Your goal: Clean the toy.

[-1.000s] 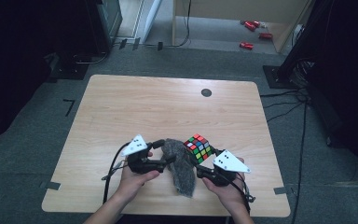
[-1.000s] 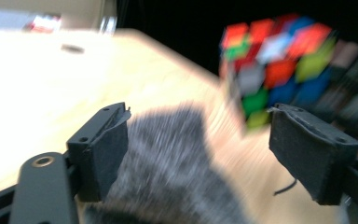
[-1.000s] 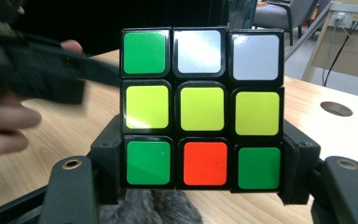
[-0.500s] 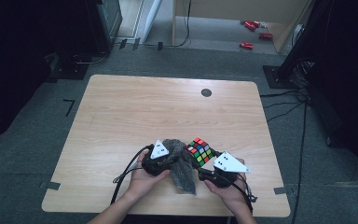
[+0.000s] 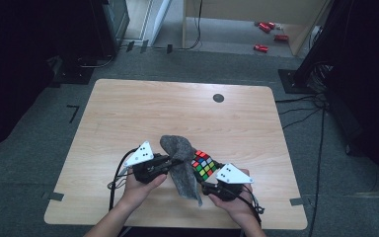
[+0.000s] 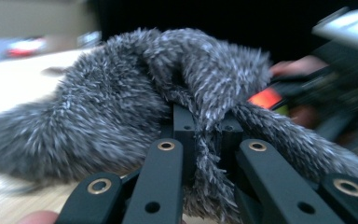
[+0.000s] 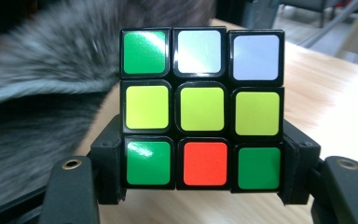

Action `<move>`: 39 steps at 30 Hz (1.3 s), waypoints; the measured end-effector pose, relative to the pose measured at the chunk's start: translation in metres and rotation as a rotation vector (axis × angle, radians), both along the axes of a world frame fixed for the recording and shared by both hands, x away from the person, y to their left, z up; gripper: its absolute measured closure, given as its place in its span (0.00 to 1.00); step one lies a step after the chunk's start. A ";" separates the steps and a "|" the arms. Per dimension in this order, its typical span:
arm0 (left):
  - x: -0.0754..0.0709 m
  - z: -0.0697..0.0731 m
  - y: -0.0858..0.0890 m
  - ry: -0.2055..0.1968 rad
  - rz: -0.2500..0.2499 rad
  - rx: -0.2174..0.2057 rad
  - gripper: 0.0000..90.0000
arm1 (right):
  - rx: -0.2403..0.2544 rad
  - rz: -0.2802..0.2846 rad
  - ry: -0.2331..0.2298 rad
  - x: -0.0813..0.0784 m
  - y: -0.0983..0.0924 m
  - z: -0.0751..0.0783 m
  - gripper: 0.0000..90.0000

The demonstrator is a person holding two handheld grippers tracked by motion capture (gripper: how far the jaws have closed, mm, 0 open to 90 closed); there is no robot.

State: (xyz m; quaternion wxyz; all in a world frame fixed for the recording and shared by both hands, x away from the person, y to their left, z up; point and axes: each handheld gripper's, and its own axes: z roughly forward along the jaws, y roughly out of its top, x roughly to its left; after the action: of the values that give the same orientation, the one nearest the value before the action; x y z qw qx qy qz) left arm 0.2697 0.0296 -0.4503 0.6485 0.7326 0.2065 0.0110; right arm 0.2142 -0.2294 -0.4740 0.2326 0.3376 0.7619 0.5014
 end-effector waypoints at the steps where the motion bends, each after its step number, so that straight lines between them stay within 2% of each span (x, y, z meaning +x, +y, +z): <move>1: -0.002 0.001 -0.002 0.001 -0.026 -0.024 0.94 | -0.012 0.012 -0.003 -0.001 0.004 -0.001 0.38; 2: -0.004 0.002 -0.003 0.000 -0.047 -0.037 0.94 | -0.025 0.024 -0.009 -0.002 0.009 -0.001 0.38; 4: -0.004 0.003 -0.004 -0.002 -0.039 -0.023 0.94 | -0.048 0.044 -0.021 -0.005 0.017 -0.001 0.38; 7: 0.005 -0.002 0.002 0.070 0.009 0.002 0.94 | -0.078 0.045 -0.053 -0.008 0.020 0.002 0.38; 9: 0.011 -0.006 0.006 0.120 0.014 -0.006 0.94 | -0.075 0.058 -0.068 -0.010 0.018 0.005 0.38; 12: 0.011 -0.005 0.008 0.137 0.005 -0.024 0.94 | -0.070 0.064 -0.085 -0.012 0.017 0.008 0.38; 15: 0.004 0.001 0.003 0.114 -0.062 -0.080 0.94 | -0.055 0.072 -0.084 -0.011 0.018 0.008 0.38; 17: -0.002 0.005 0.000 0.059 -0.032 -0.051 0.94 | -0.061 0.071 -0.084 -0.011 0.019 0.007 0.38; 18: -0.002 0.005 0.000 0.057 -0.024 -0.045 0.94 | -0.064 0.063 -0.086 -0.011 0.019 0.008 0.38; 21: 0.005 -0.001 0.004 0.086 0.042 -0.002 0.94 | -0.065 0.053 -0.093 -0.011 0.017 0.010 0.38; 23: 0.009 -0.005 0.009 0.113 0.054 -0.007 0.94 | -0.051 0.052 -0.097 -0.012 0.014 0.012 0.38; 25: 0.007 -0.003 0.009 0.125 0.026 -0.040 0.94 | -0.042 0.056 -0.097 -0.012 0.014 0.013 0.38; 26: 0.004 -0.001 0.006 0.117 0.002 -0.059 0.94 | -0.042 0.057 -0.098 -0.012 0.015 0.012 0.38; 28: -0.003 0.005 0.000 0.076 -0.047 -0.071 0.94 | -0.048 0.055 -0.086 -0.011 0.017 0.011 0.38; 29: -0.006 0.008 -0.002 0.049 -0.042 -0.046 0.94 | -0.057 0.058 -0.087 -0.010 0.018 0.010 0.38; 30: -0.006 0.008 -0.003 0.042 -0.031 -0.032 0.94 | -0.064 0.055 -0.085 -0.010 0.018 0.010 0.38; 34: 0.003 -0.001 0.003 0.066 0.055 0.050 0.94 | -0.075 0.039 -0.090 -0.011 0.015 0.011 0.38; 36: 0.005 -0.003 0.006 0.087 0.058 0.038 0.94 | -0.063 0.038 -0.090 -0.011 0.014 0.012 0.38; 38: 0.001 0.000 0.004 0.070 0.046 0.027 0.94 | -0.056 0.044 -0.090 -0.011 0.015 0.012 0.38; 39: -0.002 0.004 0.002 0.052 0.015 0.007 0.94 | -0.053 0.047 -0.086 -0.011 0.016 0.011 0.38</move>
State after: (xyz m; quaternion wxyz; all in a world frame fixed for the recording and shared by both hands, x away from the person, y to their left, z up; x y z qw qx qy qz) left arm 0.2673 0.0319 -0.4468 0.6403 0.7334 0.2285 -0.0024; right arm 0.2036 -0.2133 -0.4626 0.2623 0.2916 0.7719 0.5004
